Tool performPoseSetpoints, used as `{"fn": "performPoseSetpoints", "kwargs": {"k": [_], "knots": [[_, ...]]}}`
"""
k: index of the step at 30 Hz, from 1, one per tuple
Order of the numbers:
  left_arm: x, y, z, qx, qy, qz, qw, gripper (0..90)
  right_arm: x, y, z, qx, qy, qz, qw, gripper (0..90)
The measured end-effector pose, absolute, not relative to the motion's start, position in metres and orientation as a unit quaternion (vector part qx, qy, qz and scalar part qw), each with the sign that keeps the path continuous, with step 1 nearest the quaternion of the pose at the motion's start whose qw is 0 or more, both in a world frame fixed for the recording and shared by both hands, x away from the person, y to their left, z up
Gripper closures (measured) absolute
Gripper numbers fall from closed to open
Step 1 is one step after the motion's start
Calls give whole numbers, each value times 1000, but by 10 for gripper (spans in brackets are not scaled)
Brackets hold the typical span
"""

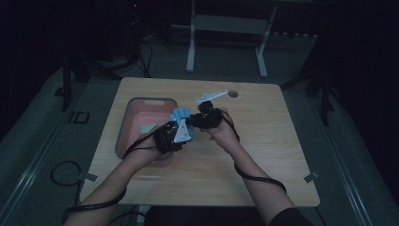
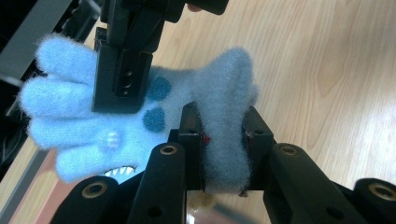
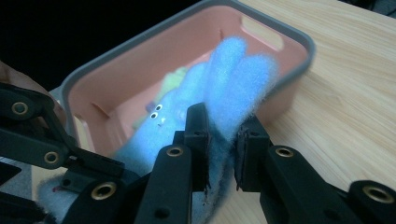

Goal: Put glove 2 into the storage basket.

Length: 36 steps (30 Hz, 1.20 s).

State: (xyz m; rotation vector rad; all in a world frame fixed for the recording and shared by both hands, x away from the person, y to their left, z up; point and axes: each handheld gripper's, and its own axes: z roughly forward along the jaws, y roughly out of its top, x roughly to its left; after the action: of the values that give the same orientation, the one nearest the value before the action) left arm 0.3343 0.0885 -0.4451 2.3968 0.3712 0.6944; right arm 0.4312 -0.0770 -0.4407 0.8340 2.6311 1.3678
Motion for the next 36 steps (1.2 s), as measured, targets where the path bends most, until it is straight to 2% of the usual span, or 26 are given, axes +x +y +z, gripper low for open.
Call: {"fn": "performPoseSetpoints", "kwargs": {"k": [22, 32, 36], "knots": [[328, 161, -471, 904, 211, 252, 273, 754, 438, 13, -463, 231, 874, 429, -4, 780], [340, 175, -496, 909, 226, 230, 263, 751, 446, 30, -488, 234, 888, 396, -6, 768], [346, 174, -501, 913, 224, 228, 252, 747, 453, 31, -494, 243, 889, 388, -12, 735]]}}
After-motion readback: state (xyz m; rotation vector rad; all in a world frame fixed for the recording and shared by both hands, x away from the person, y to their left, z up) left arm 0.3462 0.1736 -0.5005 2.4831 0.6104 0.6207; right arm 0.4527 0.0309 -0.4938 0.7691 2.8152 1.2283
